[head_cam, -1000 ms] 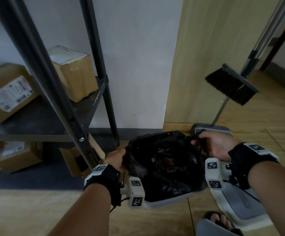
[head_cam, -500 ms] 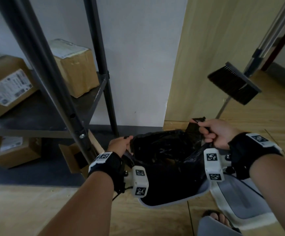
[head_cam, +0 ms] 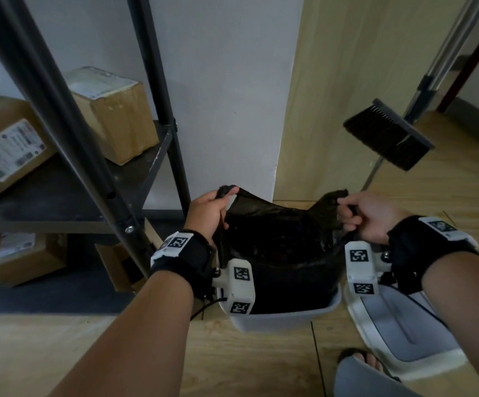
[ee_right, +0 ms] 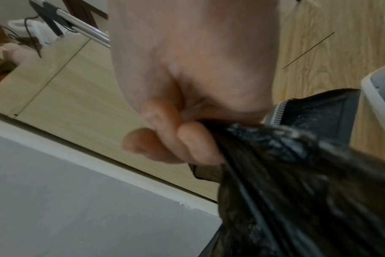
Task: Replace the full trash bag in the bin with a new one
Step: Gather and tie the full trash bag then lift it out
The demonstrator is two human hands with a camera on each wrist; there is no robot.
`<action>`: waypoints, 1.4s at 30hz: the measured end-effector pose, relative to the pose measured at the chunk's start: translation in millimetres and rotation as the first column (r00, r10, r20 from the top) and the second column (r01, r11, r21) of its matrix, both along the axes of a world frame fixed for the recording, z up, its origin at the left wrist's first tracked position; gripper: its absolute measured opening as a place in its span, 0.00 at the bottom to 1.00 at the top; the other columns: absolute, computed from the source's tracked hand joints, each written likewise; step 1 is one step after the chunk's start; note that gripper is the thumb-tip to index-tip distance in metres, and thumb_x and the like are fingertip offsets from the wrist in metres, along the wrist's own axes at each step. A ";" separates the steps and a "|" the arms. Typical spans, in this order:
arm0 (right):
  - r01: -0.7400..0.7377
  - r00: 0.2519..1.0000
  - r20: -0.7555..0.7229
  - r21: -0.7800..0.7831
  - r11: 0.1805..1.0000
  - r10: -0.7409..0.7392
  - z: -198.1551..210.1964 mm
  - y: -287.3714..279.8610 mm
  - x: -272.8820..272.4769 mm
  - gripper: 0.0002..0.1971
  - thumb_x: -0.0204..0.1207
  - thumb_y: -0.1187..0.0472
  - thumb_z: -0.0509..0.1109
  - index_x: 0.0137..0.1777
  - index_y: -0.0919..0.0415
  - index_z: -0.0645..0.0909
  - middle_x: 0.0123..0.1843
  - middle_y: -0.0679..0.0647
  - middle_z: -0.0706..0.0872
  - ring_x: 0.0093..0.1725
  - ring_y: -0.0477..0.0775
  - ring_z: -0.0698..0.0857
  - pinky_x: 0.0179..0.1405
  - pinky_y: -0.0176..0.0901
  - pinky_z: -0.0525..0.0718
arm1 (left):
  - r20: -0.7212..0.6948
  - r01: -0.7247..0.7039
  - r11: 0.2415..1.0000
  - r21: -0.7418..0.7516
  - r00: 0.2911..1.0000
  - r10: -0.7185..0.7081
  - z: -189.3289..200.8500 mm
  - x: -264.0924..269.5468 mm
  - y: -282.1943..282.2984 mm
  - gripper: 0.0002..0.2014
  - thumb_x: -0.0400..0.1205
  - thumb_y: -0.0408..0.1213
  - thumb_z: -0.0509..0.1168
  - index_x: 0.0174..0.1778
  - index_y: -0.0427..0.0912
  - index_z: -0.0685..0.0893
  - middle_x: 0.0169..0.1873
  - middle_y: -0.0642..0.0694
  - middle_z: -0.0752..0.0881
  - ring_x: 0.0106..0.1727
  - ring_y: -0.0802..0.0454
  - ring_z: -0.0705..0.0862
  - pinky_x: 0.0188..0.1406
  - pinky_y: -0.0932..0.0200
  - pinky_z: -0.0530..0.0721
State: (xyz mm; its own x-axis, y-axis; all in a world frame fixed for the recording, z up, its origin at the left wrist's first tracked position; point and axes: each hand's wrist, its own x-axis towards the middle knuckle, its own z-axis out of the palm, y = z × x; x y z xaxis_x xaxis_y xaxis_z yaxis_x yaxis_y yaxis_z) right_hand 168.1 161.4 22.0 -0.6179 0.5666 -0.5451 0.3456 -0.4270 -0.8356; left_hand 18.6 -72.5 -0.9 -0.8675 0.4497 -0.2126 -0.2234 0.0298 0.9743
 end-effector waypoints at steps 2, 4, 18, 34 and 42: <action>0.033 0.999 -0.022 0.073 0.997 -0.031 4.6 0.4 -2.5 0.08 0.83 0.66 0.57 0.41 0.61 0.70 0.17 0.52 0.76 0.13 0.47 0.66 0.14 0.38 0.66 | -0.012 0.009 1.000 -0.016 1.000 -0.009 9.0 3.1 0.7 0.11 0.82 0.31 0.61 0.43 0.44 0.89 0.15 0.55 0.66 0.17 0.59 0.67 0.19 0.68 0.70; -0.002 1.000 0.001 0.149 0.989 0.002 10.9 -0.2 -2.6 0.05 0.83 0.65 0.59 0.45 0.63 0.73 0.21 0.55 0.82 0.13 0.46 0.69 0.13 0.36 0.67 | 0.016 0.001 1.000 -0.028 1.000 -0.001 15.2 4.2 -1.1 0.09 0.80 0.32 0.64 0.36 0.40 0.87 0.20 0.50 0.72 0.23 0.55 0.72 0.26 0.64 0.75; 0.023 0.997 -0.072 0.361 0.932 0.003 116.1 -43.8 1.4 0.11 0.81 0.74 0.54 0.55 0.70 0.77 0.43 0.65 0.86 0.38 0.56 0.87 0.30 0.43 0.87 | -0.148 -0.033 0.999 -0.037 0.989 0.027 79.5 20.4 -14.5 0.09 0.80 0.36 0.65 0.34 0.42 0.79 0.35 0.44 0.81 0.36 0.53 0.78 0.38 0.60 0.76; -0.144 0.907 -0.180 0.716 0.683 0.380 138.0 -78.0 -8.7 0.07 0.75 0.68 0.72 0.43 0.55 0.89 0.37 0.52 0.93 0.40 0.46 0.92 0.34 0.33 0.86 | -0.359 0.240 0.953 0.187 0.919 -0.161 113.6 40.7 -5.1 0.16 0.85 0.25 0.54 0.56 0.46 0.84 0.47 0.40 0.86 0.52 0.50 0.85 0.46 0.69 0.84; -0.133 0.898 -0.181 0.757 0.640 0.401 127.1 -87.5 -23.2 0.06 0.72 0.66 0.75 0.41 0.53 0.89 0.41 0.52 0.90 0.42 0.47 0.83 0.32 0.31 0.83 | -0.343 0.296 0.954 0.053 0.902 -0.261 105.1 40.7 1.5 0.13 0.84 0.24 0.52 0.56 0.44 0.75 0.28 0.45 0.79 0.27 0.53 0.75 0.39 0.58 0.76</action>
